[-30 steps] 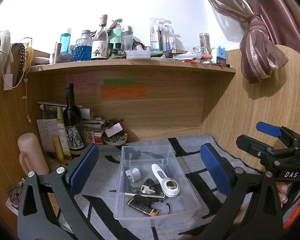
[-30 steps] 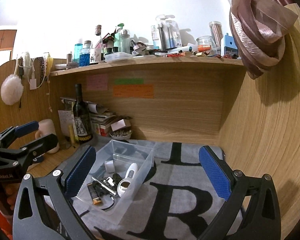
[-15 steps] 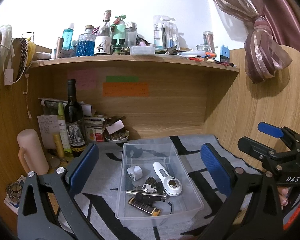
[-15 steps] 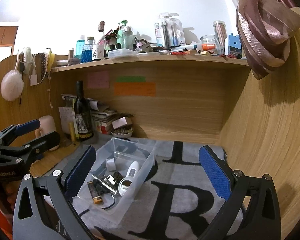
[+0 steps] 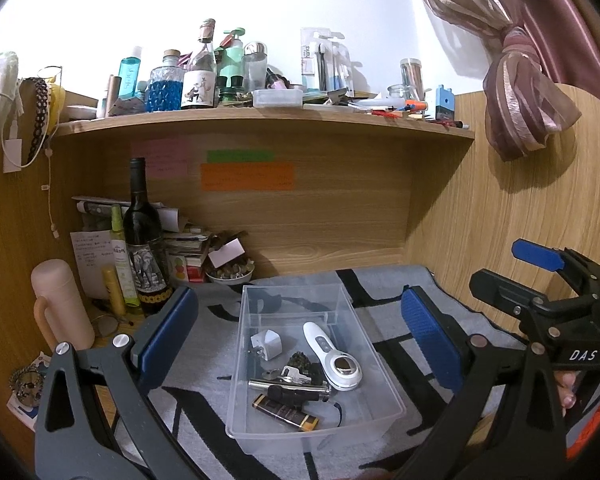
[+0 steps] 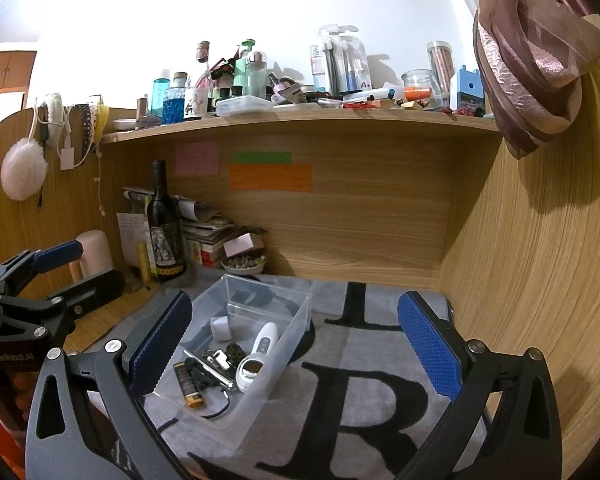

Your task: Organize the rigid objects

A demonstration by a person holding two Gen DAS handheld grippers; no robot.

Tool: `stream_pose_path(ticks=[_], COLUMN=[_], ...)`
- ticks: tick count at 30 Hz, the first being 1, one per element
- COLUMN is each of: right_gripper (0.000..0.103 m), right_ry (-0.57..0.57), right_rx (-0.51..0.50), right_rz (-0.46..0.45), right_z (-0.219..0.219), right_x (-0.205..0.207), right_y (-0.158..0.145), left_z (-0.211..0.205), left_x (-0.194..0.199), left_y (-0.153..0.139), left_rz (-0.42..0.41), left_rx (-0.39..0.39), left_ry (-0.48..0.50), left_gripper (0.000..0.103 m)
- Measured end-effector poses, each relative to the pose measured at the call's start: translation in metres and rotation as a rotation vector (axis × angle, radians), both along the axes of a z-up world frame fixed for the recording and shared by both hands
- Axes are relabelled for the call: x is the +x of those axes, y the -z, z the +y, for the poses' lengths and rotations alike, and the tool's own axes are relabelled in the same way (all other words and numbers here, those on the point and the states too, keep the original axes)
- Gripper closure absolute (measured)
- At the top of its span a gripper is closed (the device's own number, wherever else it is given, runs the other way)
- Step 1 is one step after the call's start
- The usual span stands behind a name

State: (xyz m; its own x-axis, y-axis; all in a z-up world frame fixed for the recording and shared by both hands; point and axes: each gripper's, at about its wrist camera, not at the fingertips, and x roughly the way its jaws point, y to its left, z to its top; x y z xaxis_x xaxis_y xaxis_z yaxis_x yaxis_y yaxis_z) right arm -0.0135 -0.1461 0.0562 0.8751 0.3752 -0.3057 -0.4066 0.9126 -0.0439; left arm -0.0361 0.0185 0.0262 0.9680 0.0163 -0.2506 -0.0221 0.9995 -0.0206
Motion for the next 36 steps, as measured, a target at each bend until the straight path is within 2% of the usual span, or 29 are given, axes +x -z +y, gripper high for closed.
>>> stream_pose_path(ticks=[36], right_gripper=[0.000], right_ry=[0.001], right_rx=[0.002], right_rz=[0.002], right_z=[-0.0003], right_x=[0.0021], right_y=[0.0018], left_z=[0.0001], left_x=[-0.0009], left_y=[-0.0001], left_rz=[-0.008], left_rx=[-0.009], left_ry=[0.023], left_gripper=[0.000])
